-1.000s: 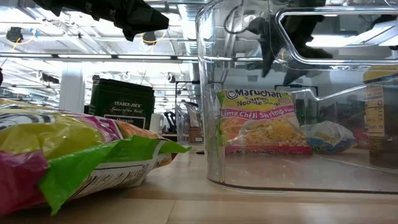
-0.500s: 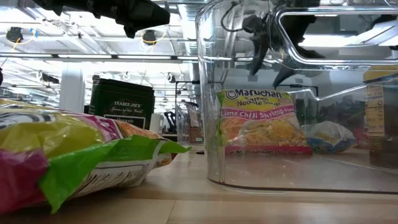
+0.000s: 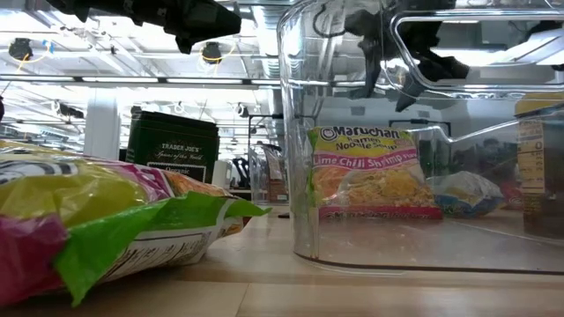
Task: Pick & Place Food Item
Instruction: Put the gold seasoning bottle into the top transparent bin
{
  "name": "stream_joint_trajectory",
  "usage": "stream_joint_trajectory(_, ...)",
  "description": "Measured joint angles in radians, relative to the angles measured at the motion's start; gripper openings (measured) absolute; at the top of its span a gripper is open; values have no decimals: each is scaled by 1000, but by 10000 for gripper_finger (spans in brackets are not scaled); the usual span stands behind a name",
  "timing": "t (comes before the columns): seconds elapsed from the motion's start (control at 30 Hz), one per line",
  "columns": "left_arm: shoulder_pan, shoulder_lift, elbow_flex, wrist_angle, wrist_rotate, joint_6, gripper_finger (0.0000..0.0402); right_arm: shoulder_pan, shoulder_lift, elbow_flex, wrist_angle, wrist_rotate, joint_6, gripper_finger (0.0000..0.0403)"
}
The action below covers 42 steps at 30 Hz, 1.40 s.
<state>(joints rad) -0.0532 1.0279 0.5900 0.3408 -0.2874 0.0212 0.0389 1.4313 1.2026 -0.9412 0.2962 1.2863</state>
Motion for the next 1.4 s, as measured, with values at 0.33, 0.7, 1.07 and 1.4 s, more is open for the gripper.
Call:
stream_joint_trajectory(0.33, 0, 0, -1, 25, 0, 0, 88, -2, 179, 223, -256, -1, 42, 266)
stream_joint_trajectory(0.7, 0, 0, -1, 28, 0, 0, 88, 1, 350, 444, -419, -12, 103, 266)
stream_joint_trajectory(1.07, 0, 0, -1, 43, 0, 0, 88, 24, 358, 446, -447, -11, 146, 281)
stream_joint_trajectory(1.4, 0, 0, -1, 44, 0, 0, 88, 26, 358, 446, -488, -9, 181, 381)
